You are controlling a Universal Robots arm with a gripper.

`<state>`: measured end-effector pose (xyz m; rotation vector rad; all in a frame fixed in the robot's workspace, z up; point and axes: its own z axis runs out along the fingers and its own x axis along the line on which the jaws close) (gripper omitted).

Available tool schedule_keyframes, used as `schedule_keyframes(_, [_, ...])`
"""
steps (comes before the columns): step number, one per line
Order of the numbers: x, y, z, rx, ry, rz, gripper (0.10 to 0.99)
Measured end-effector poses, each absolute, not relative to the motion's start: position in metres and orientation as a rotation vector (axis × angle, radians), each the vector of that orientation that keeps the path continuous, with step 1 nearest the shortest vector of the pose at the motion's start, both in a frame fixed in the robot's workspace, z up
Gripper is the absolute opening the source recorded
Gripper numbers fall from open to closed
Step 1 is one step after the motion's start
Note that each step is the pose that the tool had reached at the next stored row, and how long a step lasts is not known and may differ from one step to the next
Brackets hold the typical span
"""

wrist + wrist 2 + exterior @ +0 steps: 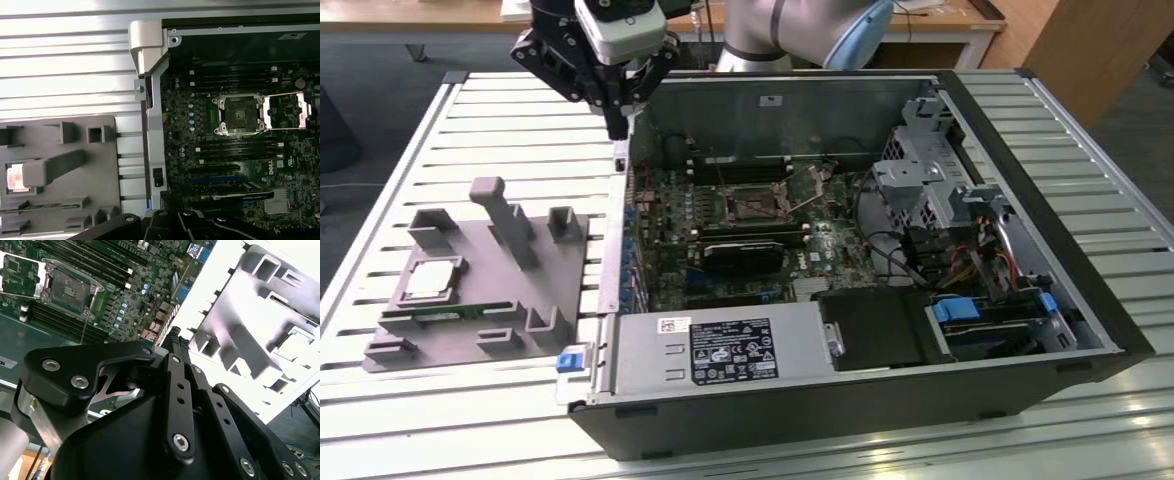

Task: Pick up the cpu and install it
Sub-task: 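Reach for the cpu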

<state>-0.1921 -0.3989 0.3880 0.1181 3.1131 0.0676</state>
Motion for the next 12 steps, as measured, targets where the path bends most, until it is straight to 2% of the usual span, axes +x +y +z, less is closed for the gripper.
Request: schedule_keyframes(12, [-0.218, -0.399, 0.386, 0.118, 3.114, 0.068, 0.106])
